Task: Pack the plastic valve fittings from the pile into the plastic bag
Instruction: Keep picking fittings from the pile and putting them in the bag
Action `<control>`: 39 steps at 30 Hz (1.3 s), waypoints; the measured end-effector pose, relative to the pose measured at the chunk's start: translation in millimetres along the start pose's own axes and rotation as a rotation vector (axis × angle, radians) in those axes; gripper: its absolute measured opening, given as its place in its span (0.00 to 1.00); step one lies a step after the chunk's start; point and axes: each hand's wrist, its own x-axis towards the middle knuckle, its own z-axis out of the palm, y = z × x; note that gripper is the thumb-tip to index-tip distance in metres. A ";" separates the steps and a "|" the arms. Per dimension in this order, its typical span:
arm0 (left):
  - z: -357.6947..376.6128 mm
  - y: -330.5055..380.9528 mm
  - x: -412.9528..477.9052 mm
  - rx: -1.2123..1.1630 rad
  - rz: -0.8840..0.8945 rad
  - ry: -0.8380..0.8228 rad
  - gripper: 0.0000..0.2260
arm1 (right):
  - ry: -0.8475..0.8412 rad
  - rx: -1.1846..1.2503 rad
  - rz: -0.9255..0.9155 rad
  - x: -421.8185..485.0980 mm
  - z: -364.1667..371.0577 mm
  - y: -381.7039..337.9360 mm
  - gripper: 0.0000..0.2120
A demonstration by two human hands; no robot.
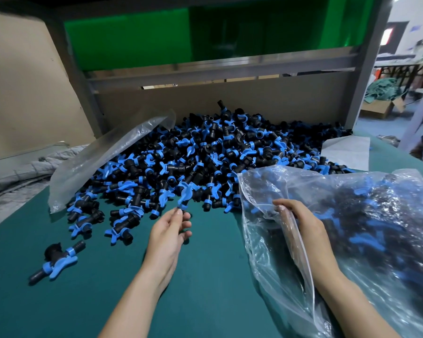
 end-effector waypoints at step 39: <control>71.8 4.4 -56.1 0.239 0.172 -0.158 0.03 | 0.217 -0.088 -0.313 25.8 -52.0 -79.6 0.09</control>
